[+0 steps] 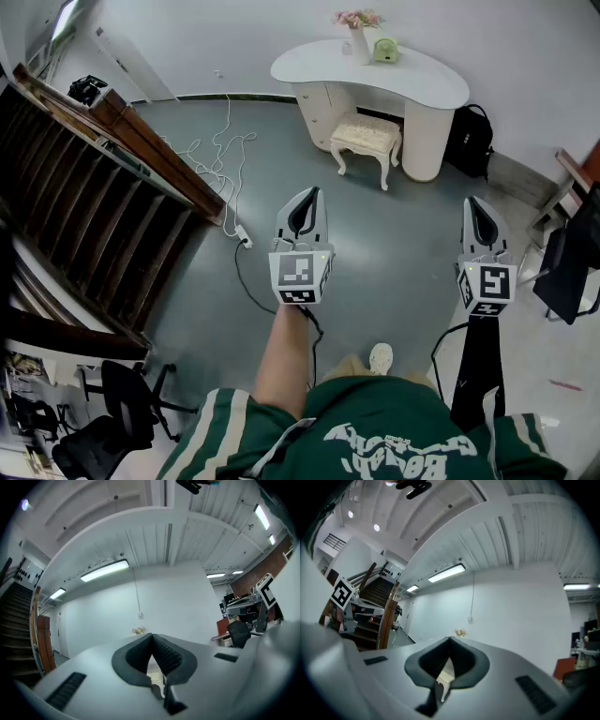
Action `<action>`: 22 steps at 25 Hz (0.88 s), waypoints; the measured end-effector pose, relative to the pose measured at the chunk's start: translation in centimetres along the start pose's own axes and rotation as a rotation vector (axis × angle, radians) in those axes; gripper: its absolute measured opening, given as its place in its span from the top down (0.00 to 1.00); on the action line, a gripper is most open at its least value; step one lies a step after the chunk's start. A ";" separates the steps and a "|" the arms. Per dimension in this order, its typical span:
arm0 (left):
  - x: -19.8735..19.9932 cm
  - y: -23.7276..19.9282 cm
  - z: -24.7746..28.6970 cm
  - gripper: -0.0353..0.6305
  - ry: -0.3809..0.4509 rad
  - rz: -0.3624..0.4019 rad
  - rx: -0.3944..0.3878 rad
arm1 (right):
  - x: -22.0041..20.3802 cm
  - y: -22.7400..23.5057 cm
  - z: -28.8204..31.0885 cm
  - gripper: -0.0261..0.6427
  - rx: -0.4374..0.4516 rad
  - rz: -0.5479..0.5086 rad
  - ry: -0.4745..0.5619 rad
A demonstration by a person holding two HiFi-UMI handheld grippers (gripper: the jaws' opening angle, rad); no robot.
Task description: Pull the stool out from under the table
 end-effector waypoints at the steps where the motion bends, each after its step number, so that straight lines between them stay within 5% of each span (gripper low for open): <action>1: 0.2 0.0 -0.3 0.94 0.010 0.002 0.003 | 0.0 -0.1 -0.2 0.95 0.005 0.006 0.001; 12: 0.7 1.0 -1.2 0.93 0.046 -0.047 -0.003 | -0.7 -0.8 0.2 0.95 0.106 0.073 -0.011; 13: 0.7 1.2 -1.1 0.86 0.048 -0.049 -0.013 | -0.9 -0.8 0.3 0.88 0.127 0.075 -0.014; 15: 0.9 1.5 -1.2 0.60 0.059 -0.061 -0.037 | -1.1 -1.2 0.4 0.50 0.178 0.070 -0.016; 16: 0.9 1.6 -1.3 0.51 0.065 -0.068 -0.049 | -1.2 -1.4 0.5 0.41 0.196 0.067 -0.015; 20: 1.0 1.6 -1.1 0.29 0.068 -0.086 -0.101 | -1.1 -1.5 1.1 0.07 0.198 0.079 0.017; 22: 1.0 1.6 -1.0 0.26 0.056 -0.092 -0.120 | -0.9 -1.0 1.4 0.07 0.169 0.083 0.036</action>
Point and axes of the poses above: the fingertips, and each gripper's own axes: z forward along the fingers, y to its right, x out of its top, the point moved 8 cm from there along -z, backward along the fingers, and after that the axes turned 5 degrees about z, right-handed, at the moved point
